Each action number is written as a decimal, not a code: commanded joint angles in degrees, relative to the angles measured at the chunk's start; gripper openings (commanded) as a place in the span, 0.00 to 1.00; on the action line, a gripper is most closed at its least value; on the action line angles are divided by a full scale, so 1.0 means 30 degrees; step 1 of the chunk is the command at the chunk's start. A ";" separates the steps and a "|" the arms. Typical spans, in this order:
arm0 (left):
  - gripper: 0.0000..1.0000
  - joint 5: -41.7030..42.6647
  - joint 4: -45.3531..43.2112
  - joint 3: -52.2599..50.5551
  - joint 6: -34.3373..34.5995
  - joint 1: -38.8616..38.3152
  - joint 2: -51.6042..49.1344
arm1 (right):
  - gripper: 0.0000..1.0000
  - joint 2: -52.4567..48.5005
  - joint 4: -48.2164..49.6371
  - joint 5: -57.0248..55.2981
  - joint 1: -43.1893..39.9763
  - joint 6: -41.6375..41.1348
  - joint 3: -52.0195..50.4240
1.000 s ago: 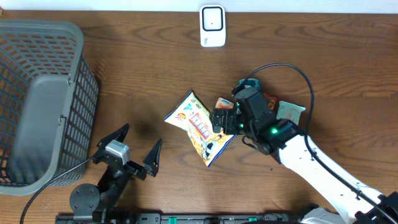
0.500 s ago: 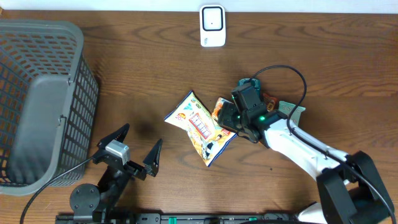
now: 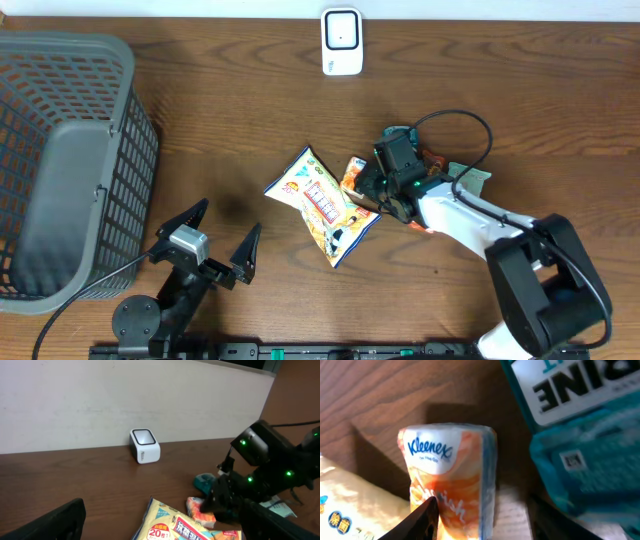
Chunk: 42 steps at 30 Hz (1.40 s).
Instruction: Scan the item barcode
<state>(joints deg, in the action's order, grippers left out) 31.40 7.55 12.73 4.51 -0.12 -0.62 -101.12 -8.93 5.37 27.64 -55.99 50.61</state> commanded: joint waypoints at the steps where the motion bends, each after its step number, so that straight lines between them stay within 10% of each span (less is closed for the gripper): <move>1: 0.98 0.0189 -0.0015 0.0036 0.0102 -0.0073 0.0131 | 0.50 -0.1290 0.0568 -0.0044 -0.0109 -0.0262 0.0219; 5: 0.98 0.0189 -0.0015 0.0036 0.0109 -0.0073 0.0131 | 0.01 -0.2441 0.0787 0.1086 -0.0248 -0.0175 0.0219; 10: 0.98 0.0189 -0.0015 0.0036 0.0102 -0.0073 0.0131 | 0.01 -0.2084 0.0488 0.4386 -0.1005 0.1392 0.0226; 21: 0.98 0.0189 -0.0015 0.0036 0.0102 -0.0073 0.0131 | 0.01 -0.0903 0.1333 2.8072 -0.5100 1.4229 0.0219; 42: 0.98 0.0189 -0.0015 0.0036 0.0109 -0.0073 0.0131 | 0.01 0.2157 -0.6215 2.8042 -0.4801 1.3784 0.0219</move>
<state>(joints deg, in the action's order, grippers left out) 31.40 7.55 12.73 4.51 -0.12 -0.62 -99.44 -26.41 87.29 12.99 -15.64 51.24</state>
